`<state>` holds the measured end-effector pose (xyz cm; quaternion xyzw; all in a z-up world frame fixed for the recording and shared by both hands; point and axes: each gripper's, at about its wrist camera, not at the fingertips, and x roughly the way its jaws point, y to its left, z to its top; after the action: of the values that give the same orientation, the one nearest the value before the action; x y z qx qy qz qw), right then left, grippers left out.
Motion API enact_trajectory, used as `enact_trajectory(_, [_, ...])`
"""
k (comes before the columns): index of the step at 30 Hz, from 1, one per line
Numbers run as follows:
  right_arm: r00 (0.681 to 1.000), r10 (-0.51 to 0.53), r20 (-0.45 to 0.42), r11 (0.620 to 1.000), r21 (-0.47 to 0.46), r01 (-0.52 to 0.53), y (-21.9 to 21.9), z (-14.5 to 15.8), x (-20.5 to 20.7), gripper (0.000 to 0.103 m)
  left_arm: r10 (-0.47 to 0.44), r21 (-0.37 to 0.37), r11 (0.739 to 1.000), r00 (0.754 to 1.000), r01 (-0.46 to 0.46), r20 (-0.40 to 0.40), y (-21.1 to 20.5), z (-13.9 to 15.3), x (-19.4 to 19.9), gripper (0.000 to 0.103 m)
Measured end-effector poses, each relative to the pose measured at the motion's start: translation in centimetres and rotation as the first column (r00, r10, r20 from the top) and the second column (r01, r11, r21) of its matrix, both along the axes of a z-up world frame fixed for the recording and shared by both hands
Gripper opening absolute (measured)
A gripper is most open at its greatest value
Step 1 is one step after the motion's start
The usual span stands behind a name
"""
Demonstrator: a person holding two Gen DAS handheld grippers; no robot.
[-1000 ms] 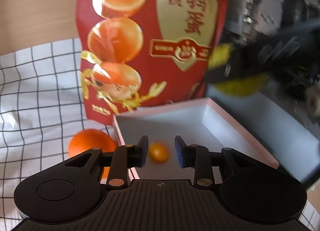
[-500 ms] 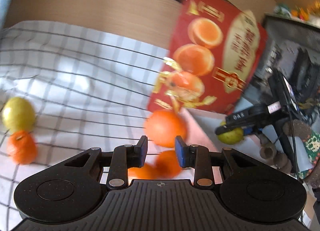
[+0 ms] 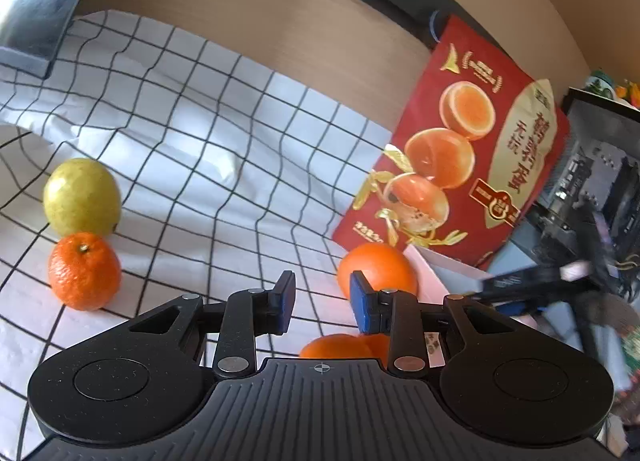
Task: Organize fruits
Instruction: 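Lower the pomelo into the pink box and open the right gripper while left holds tangerine, then withdraw the right gripper from the box toward an orange on the table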
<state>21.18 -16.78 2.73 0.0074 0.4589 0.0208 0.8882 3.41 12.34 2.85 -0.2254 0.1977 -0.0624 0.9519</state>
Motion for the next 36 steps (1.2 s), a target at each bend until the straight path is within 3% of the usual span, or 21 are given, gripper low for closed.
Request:
enact_trajectory(2, [0.998,0.034,0.058,0.999,-0.032,-0.032,0.2,1.2,-2.0,0.066,0.002,-0.008,1.0,1.0,-0.002,-0.019,0.2,-0.2,0.1,0.033])
enact_trajectory(4, [0.985,0.094,0.145,0.993,-0.078,-0.084,0.8,2.6,-4.9,0.074,-0.006,-0.016,1.0,0.999,0.006,-0.035,0.2,-0.4,0.3,0.033])
enact_trajectory(6, [0.953,0.176,0.247,0.982,-0.11,-0.153,1.4,3.8,-8.8,0.079,-0.014,-0.015,1.0,0.999,0.013,-0.042,0.2,-0.5,0.3,0.033])
enact_trajectory(10, [0.886,0.305,0.348,0.952,-0.115,-0.283,2.7,4.1,-15.4,0.084,-0.012,0.006,1.0,0.999,0.012,-0.031,-0.1,-0.3,-0.1,0.033])
enact_trajectory(15, [0.844,0.427,0.326,0.901,-0.074,-0.427,4.8,2.3,-19.7,0.084,0.026,0.014,1.0,1.0,-0.026,-0.002,0.3,0.1,-1.0,0.033])
enact_trajectory(20, [0.777,0.547,0.311,0.835,-0.141,-0.532,7.6,-0.1,-22.8,0.084,0.031,-0.02,0.999,1.0,-0.031,-0.005,0.8,0.2,-1.0,0.033])
enact_trajectory(23, [0.751,0.594,0.288,0.801,-0.134,-0.583,8.8,-1.1,-24.0,0.084,0.018,-0.014,1.0,1.0,-0.018,-0.004,0.6,0.4,-1.1,0.034])
enact_trajectory(30, [0.775,0.567,0.277,0.818,-0.084,-0.569,11.1,-2.6,-21.6,0.079,-0.009,0.014,1.0,1.0,0.009,-0.008,0.0,0.6,-1.0,0.034])
enact_trajectory(36, [0.761,0.593,0.263,0.799,-0.078,-0.596,12.7,-2.5,-21.1,0.056,-0.024,0.035,0.999,1.0,0.024,-0.017,-0.4,0.5,-0.8,0.034])
